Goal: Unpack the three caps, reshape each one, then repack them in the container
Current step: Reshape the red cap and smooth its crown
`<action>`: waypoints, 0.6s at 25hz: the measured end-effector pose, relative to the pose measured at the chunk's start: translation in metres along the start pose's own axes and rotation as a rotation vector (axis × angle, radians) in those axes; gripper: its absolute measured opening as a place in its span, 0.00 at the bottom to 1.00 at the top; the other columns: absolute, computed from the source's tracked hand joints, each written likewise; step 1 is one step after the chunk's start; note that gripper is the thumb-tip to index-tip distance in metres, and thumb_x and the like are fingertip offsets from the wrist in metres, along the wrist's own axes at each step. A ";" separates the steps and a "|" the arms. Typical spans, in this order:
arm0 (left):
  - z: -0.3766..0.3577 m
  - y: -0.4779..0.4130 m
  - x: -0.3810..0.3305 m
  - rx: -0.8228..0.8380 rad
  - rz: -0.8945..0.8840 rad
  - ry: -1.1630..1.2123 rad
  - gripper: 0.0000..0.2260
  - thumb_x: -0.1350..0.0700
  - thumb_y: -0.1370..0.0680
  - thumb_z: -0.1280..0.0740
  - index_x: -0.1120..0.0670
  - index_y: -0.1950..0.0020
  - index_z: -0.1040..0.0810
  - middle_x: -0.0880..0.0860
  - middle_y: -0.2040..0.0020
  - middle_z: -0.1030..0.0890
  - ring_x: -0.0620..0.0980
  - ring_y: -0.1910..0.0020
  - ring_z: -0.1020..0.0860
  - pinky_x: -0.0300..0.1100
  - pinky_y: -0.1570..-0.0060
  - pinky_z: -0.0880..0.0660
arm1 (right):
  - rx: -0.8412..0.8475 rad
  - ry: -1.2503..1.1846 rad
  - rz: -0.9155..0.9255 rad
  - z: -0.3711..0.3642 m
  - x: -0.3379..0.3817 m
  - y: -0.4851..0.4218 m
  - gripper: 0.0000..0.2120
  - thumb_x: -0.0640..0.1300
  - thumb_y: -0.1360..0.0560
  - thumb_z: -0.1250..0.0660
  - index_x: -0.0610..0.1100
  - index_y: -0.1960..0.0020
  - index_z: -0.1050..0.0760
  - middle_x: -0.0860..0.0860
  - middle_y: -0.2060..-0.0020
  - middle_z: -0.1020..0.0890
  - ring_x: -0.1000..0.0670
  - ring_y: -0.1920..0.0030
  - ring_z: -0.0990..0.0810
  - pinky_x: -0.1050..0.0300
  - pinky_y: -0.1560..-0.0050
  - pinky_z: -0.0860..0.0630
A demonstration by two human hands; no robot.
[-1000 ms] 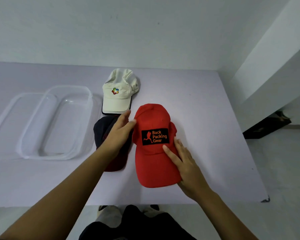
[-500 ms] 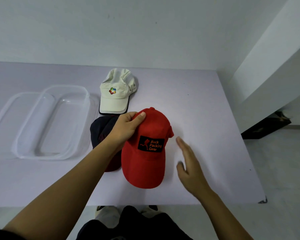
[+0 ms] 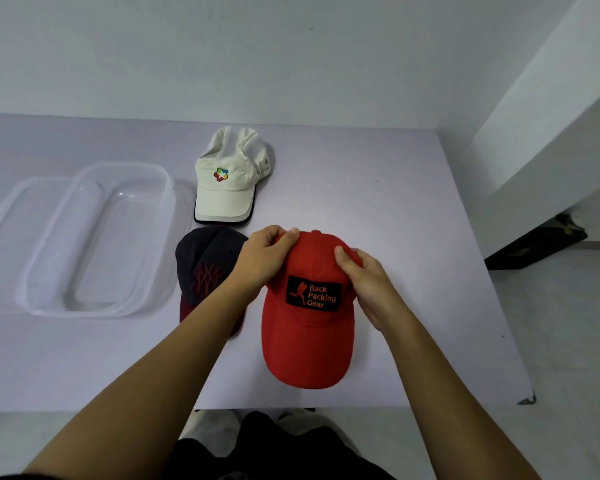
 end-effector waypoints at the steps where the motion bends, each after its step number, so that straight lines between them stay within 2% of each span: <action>1: -0.001 -0.004 0.010 0.020 0.031 -0.105 0.17 0.45 0.22 0.37 0.54 0.66 0.29 0.47 0.71 0.29 0.44 0.70 0.31 0.39 0.68 0.35 | 0.001 0.143 -0.033 0.004 -0.006 -0.005 0.16 0.55 0.23 0.39 0.45 0.45 0.23 0.49 0.49 0.17 0.52 0.50 0.18 0.59 0.50 0.23; 4: -0.014 -0.014 0.032 0.104 0.082 -0.319 0.16 0.46 0.20 0.41 0.56 0.62 0.28 0.48 0.67 0.27 0.46 0.65 0.28 0.37 0.68 0.35 | -0.011 0.337 -0.107 0.019 -0.026 -0.025 0.18 0.55 0.21 0.41 0.41 0.52 0.22 0.46 0.54 0.18 0.51 0.56 0.22 0.58 0.53 0.26; 6: -0.025 -0.023 0.048 0.145 0.133 -0.347 0.16 0.47 0.19 0.43 0.58 0.55 0.25 0.50 0.61 0.24 0.48 0.60 0.26 0.37 0.66 0.32 | -0.014 0.358 -0.157 0.024 -0.039 -0.040 0.17 0.54 0.22 0.40 0.42 0.57 0.24 0.47 0.58 0.20 0.51 0.58 0.24 0.58 0.56 0.28; 9: -0.036 -0.038 0.065 0.136 0.175 -0.330 0.18 0.47 0.19 0.44 0.61 0.49 0.23 0.54 0.56 0.22 0.50 0.57 0.25 0.41 0.59 0.29 | -0.071 0.381 -0.191 0.030 -0.057 -0.063 0.17 0.54 0.22 0.40 0.41 0.56 0.25 0.48 0.59 0.22 0.50 0.58 0.26 0.56 0.58 0.30; 12: -0.034 -0.041 0.058 0.089 0.063 -0.435 0.17 0.50 0.19 0.42 0.63 0.51 0.22 0.56 0.56 0.25 0.50 0.58 0.27 0.43 0.56 0.32 | -0.186 0.512 -0.144 0.039 -0.058 -0.066 0.16 0.57 0.22 0.42 0.48 0.61 0.28 0.53 0.64 0.24 0.51 0.60 0.26 0.54 0.56 0.30; 14: -0.023 -0.038 0.053 -0.015 -0.032 -0.533 0.14 0.52 0.20 0.41 0.60 0.46 0.21 0.54 0.51 0.26 0.48 0.56 0.27 0.37 0.53 0.34 | -0.231 0.635 -0.111 0.047 -0.058 -0.066 0.17 0.58 0.22 0.45 0.49 0.63 0.30 0.53 0.65 0.24 0.50 0.60 0.26 0.52 0.54 0.30; 15: -0.015 -0.035 0.051 -0.066 -0.045 -0.566 0.14 0.52 0.20 0.40 0.59 0.44 0.21 0.54 0.51 0.24 0.49 0.55 0.25 0.37 0.53 0.34 | -0.242 0.615 -0.109 0.051 -0.059 -0.066 0.18 0.58 0.21 0.47 0.49 0.62 0.30 0.53 0.64 0.24 0.50 0.59 0.26 0.53 0.54 0.31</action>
Point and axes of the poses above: each hand's wrist, its own y-axis away from the middle knuckle, its own z-axis out of the back of the hand, x = y × z, the point moved 7 cm from there along -y, towards the middle knuckle
